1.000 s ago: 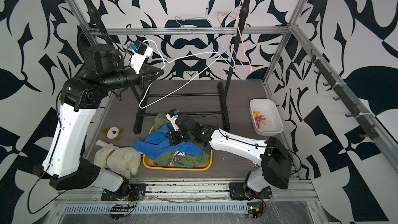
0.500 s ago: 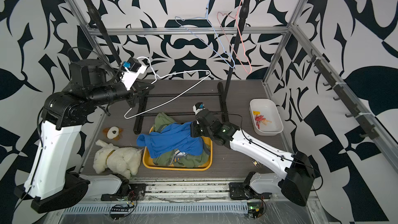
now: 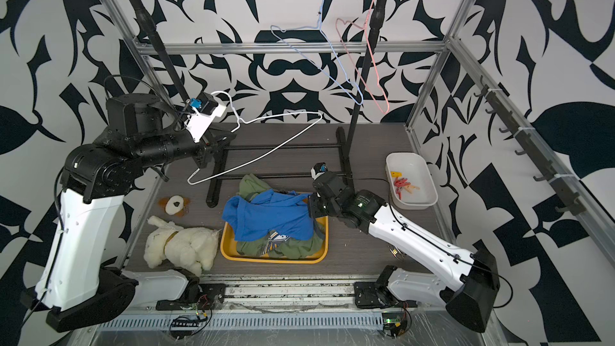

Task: Remove the clothespins securing tank tops to the hanger
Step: Remove the tank top from the hanger.

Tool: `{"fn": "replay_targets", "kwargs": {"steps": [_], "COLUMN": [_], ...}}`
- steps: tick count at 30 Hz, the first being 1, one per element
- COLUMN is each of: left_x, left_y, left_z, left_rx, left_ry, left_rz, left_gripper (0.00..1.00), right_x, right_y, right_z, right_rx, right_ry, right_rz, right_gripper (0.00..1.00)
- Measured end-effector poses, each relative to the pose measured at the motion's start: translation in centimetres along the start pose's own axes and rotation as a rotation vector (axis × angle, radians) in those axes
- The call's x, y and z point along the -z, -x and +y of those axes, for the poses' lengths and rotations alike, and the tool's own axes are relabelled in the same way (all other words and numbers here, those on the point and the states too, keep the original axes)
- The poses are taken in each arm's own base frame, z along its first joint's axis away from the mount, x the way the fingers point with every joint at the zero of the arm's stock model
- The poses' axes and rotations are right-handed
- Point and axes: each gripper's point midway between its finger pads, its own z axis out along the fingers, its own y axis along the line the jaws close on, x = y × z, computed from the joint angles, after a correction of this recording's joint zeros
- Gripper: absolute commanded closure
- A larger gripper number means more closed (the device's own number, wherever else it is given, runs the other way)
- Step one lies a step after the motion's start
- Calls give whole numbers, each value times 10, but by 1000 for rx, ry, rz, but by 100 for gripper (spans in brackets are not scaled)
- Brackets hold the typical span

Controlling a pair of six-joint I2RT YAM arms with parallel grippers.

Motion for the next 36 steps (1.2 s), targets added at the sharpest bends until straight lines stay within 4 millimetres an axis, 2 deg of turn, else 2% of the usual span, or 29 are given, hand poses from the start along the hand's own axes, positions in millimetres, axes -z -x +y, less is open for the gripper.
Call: {"fn": "replay_targets", "kwargs": {"steps": [2,4,7,11,14,18,21,24,30,36], "left_x": [-2,-4,-7,-8,-4,3,6,6,4,7], "left_y": [-5,-12,-26,-45,-58,-69,-73,-77,-83,-82], "left_z": [-1,-3,-6,-13,-23,-39,-48,-55,-61,-65], "left_rx": [-6,-18,-39,-66,-91,-119,-137,-147,-184,-215], "left_ry": [-6,-15,-34,-70,-121,-210,-275,-338,-396,-423], "left_rz": [17,41,87,158,205,256,282,310,329,314], "left_gripper": [100,100,100,100,100,100,100,100,100,100], "right_x": [0,2,9,23,41,77,96,106,111,114], "right_y": [-2,-3,1,10,19,31,36,37,34,29], "right_z": [-1,-2,-4,-18,-28,-34,-23,-5,24,33], "right_rx": [9,16,26,1,-28,-54,-34,11,82,119], "right_ry": [1,3,25,37,71,149,236,339,511,575], "right_rz": [11,14,5,-24,-62,-157,-191,-191,-158,-134], "right_gripper": [55,50,49,49,49,49,49,49,49,52]}}
